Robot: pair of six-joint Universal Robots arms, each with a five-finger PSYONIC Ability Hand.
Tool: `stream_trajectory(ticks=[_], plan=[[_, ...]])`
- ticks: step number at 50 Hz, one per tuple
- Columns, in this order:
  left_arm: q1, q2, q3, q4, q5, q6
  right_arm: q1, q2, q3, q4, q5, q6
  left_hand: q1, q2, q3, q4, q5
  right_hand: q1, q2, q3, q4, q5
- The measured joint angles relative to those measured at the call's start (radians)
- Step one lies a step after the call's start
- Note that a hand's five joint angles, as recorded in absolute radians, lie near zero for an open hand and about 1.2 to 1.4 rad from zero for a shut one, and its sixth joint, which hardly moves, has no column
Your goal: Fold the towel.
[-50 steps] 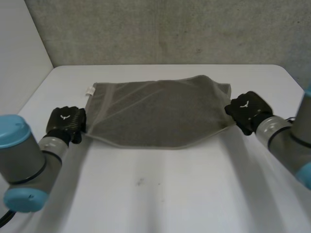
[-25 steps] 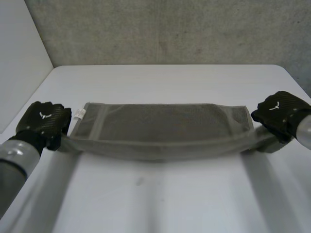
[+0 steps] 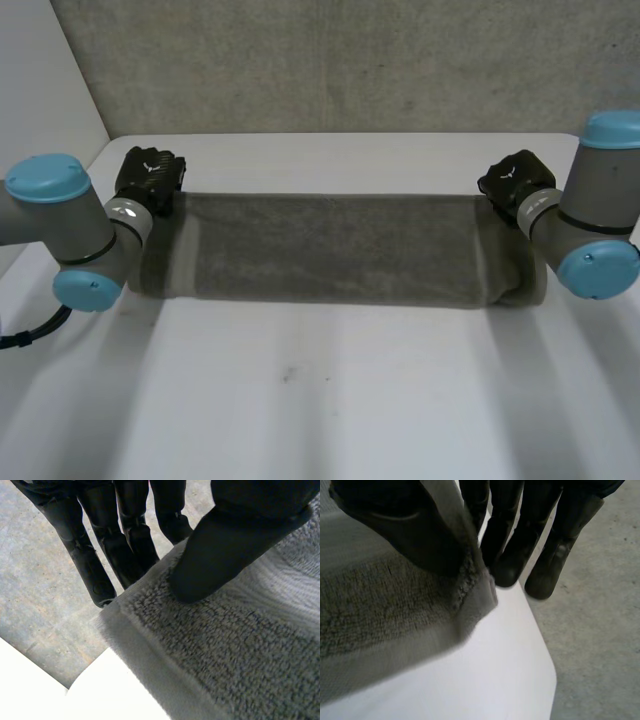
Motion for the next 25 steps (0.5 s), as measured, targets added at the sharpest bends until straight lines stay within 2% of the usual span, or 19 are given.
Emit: stream_trajectory(ticks=[1,3,4,6,10,16,25], plan=[[0.0,-0.018,0.023,-0.001,-0.001,0.0,0.002,0.018,-0.019,-0.01,0.006,-0.002,-0.068,-0.074,-0.075,-0.075,-0.067,-0.176,-0.183,-0.176,-0.155,-0.161],[0.0,-0.044,0.056,-0.001,-0.002,-0.001,0.005,0.055,-0.058,-0.028,0.018,-0.005,-0.426,-0.446,-0.416,-0.419,-0.412,-0.568,-0.582,-0.564,-0.544,-0.567],[0.0,-0.049,0.061,-0.001,-0.002,-0.001,0.005,0.063,-0.066,-0.031,0.02,-0.005,-0.499,-0.524,-0.515,-0.52,-0.519,-0.665,-0.681,-0.663,-0.642,-0.673],[0.0,-0.063,0.074,0.001,-0.002,-0.002,0.007,0.092,-0.099,-0.044,0.029,-0.005,-0.853,-0.855,-0.852,-0.855,-0.837,-0.935,-0.953,-0.944,-0.94,-0.979],[-0.001,-0.068,0.075,0.003,-0.002,-0.01,0.007,0.114,-0.137,-0.066,0.041,0.001,-0.989,-1.003,-0.998,-0.999,-0.97,-1.014,-1.011,-1.013,-0.999,-1.024],[-0.002,-0.024,0.048,0.001,-0.002,-0.063,0.005,0.089,-0.143,-0.095,0.051,0.035,-1.028,-1.045,-1.044,-1.045,-0.997,-1.021,-1.011,-1.013,-0.999,-1.024],[-0.001,0.202,-0.117,0.002,0.0,-0.256,-0.001,-0.129,0.076,-0.102,0.053,0.171,-1.033,-1.051,-1.049,-1.051,-1.0,-1.022,-1.011,-1.013,-0.999,-1.024]])
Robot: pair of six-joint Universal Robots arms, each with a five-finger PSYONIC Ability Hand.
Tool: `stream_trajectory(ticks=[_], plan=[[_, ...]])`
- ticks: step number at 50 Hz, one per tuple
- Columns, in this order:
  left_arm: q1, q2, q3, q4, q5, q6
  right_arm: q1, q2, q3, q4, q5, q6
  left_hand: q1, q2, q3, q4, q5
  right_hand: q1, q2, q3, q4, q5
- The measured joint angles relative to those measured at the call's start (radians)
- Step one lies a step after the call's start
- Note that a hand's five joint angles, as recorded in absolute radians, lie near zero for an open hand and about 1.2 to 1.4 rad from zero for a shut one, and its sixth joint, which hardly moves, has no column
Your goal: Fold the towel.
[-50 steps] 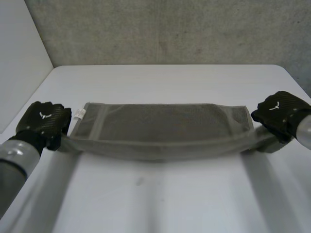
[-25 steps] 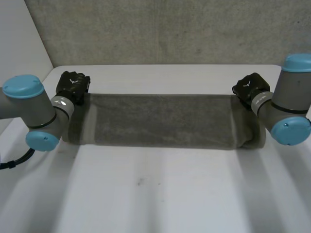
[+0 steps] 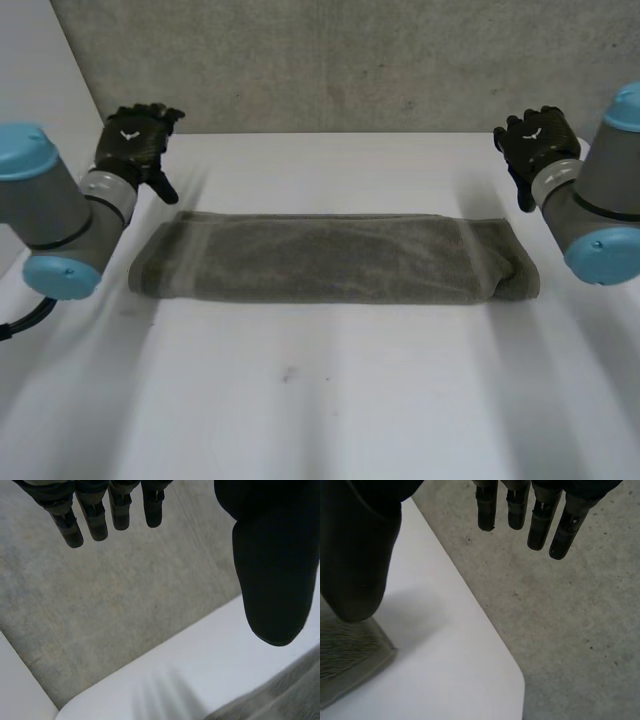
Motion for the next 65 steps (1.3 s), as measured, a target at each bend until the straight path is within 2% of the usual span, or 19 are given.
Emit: stream_trajectory(ticks=[9,15,20,28,37,53,59,63,65], plan=[[-0.002,0.247,-0.275,0.01,0.005,-0.056,-0.008,-0.237,0.359,-0.003,-0.01,0.048,-0.005,-0.001,-0.002,-0.002,0.0,0.003,0.0,0.0,-0.001,0.002],[-0.017,0.313,-0.404,0.044,0.004,-0.054,-0.019,-0.271,0.494,-0.006,-0.028,0.149,-0.005,-0.001,-0.002,-0.002,0.0,0.139,0.131,0.127,0.113,0.152],[-0.042,0.331,-0.494,0.11,0.0,-0.052,-0.057,-0.25,0.563,-0.026,-0.086,0.306,-0.005,-0.002,-0.002,-0.002,0.0,0.164,0.147,0.152,0.149,0.187],[-0.068,0.329,-0.536,0.149,-0.026,-0.051,-0.094,-0.185,0.58,-0.106,-0.13,0.407,-0.005,-0.002,-0.002,-0.002,0.0,0.199,0.189,0.186,0.185,0.222],[-0.081,0.328,-0.552,0.146,-0.071,-0.052,-0.125,-0.13,0.565,-0.176,-0.128,0.401,-0.005,-0.002,-0.002,-0.003,0.0,0.364,0.352,0.35,0.337,0.365],[-0.079,0.328,-0.567,0.155,-0.072,-0.052,-0.164,-0.084,0.545,-0.185,-0.122,0.368,-0.005,-0.003,-0.002,-0.003,0.0,0.549,0.54,0.535,0.523,0.537],[-0.079,0.328,-0.574,0.157,-0.071,-0.052,-0.164,-0.081,0.54,-0.185,-0.121,0.368,-0.005,-0.003,-0.002,-0.003,0.0,0.786,0.772,0.768,0.757,0.767],[-0.08,0.328,-0.577,0.157,-0.07,-0.052,-0.17,-0.081,0.535,-0.185,-0.118,0.368,-0.005,-0.003,-0.002,-0.003,0.0,1.04,1.023,1.019,1.013,1.037],[-0.081,0.328,-0.578,0.157,-0.07,-0.052,-0.177,-0.081,0.531,-0.185,-0.114,0.363,-0.005,-0.003,-0.002,-0.003,0.0,1.079,1.055,1.082,1.073,1.09]])
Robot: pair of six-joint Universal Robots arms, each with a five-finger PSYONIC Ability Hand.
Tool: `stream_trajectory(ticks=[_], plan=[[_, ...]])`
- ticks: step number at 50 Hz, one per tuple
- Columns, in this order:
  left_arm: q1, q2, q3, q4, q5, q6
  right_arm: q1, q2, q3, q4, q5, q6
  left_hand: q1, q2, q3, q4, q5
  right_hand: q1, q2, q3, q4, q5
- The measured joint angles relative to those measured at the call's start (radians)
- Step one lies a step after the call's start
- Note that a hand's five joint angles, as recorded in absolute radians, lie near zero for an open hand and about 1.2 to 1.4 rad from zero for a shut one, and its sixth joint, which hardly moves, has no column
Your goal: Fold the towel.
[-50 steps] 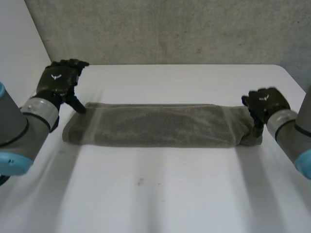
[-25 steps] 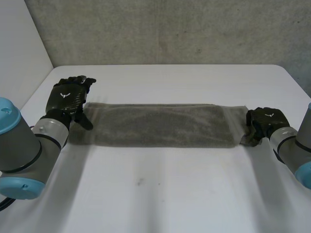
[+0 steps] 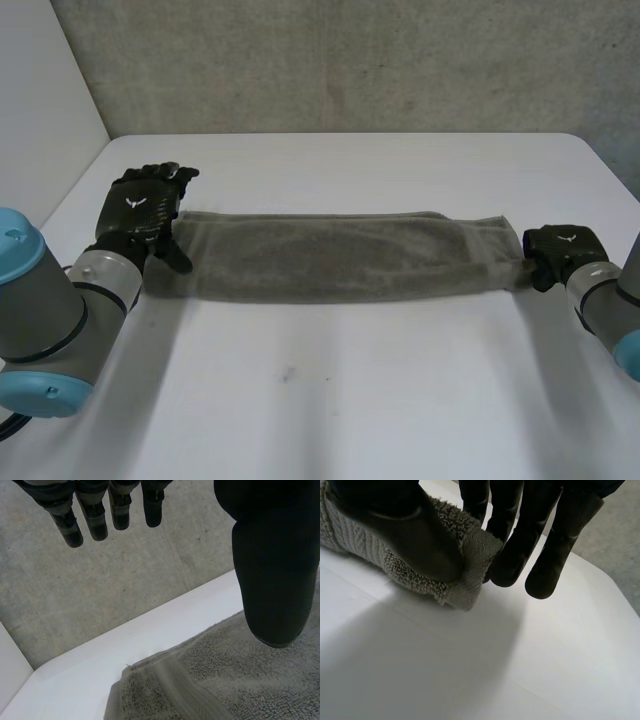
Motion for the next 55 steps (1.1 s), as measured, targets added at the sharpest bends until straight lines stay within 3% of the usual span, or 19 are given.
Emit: stream_trajectory(ticks=[7,14,21,26,30,40,46,50,52,53,55], plan=[[0.0,0.0,-0.001,0.0,-0.001,0.0,-0.045,-0.001,-0.009,0.007,0.02,-0.081,0.0,0.0,0.0,0.0,0.0,0.0,0.0,0.006,0.006,0.0],[0.001,0.001,-0.002,0.0,-0.001,0.0,-0.134,-0.002,-0.042,0.013,0.053,-0.356,0.0,0.0,0.0,0.0,0.0,0.0,0.0,0.006,0.006,0.001],[0.001,0.004,-0.003,0.0,0.0,0.0,-0.152,-0.013,-0.194,0.016,0.193,-0.623,0.0,0.0,0.0,0.0,0.0,0.001,0.0,0.006,0.006,0.001],[0.002,0.012,-0.004,0.0,0.001,0.0,-0.023,-0.018,-0.338,0.023,0.268,-0.677,0.0,0.0,0.0,0.0,0.0,0.005,0.0,0.006,0.006,0.001],[0.003,0.018,-0.005,0.0,0.001,0.0,0.167,0.008,-0.447,0.029,0.284,-0.695,0.0,0.0,0.0,0.0,0.0,0.005,0.015,0.006,0.006,0.001],[0.002,0.024,-0.009,0.0,0.001,0.0,0.64,0.193,-0.539,0.033,0.192,-0.711,0.0,0.0,0.0,0.0,0.0,0.006,0.015,0.006,0.006,0.001],[0.002,0.028,-0.015,0.002,0.001,0.0,0.767,0.269,-0.477,0.023,0.135,-0.71,0.0,0.0,0.0,0.0,0.0,0.006,0.015,0.006,0.006,0.004],[0.002,0.028,-0.018,0.004,0.001,0.001,0.789,0.273,-0.43,0.012,0.12,-0.706,0.0,0.0,0.0,0.0,0.0,0.005,0.015,0.006,0.004,0.003],[0.001,0.028,-0.018,0.004,0.001,0.001,0.789,0.262,-0.413,0.008,0.116,-0.702,0.0,0.0,0.0,0.0,0.0,-0.134,-0.129,-0.139,-0.144,-0.151],[0.001,0.028,-0.019,0.004,0.001,0.001,0.785,0.242,-0.393,0.005,0.114,-0.696,0.0,0.0,0.0,0.0,0.0,-0.362,-0.36,-0.372,-0.376,-0.384],[0.001,0.028,-0.019,0.004,0.001,0.001,0.777,0.218,-0.374,0.002,0.114,-0.686,0.0,0.0,0.0,0.0,0.0,-0.588,-0.586,-0.593,-0.596,-0.616]])
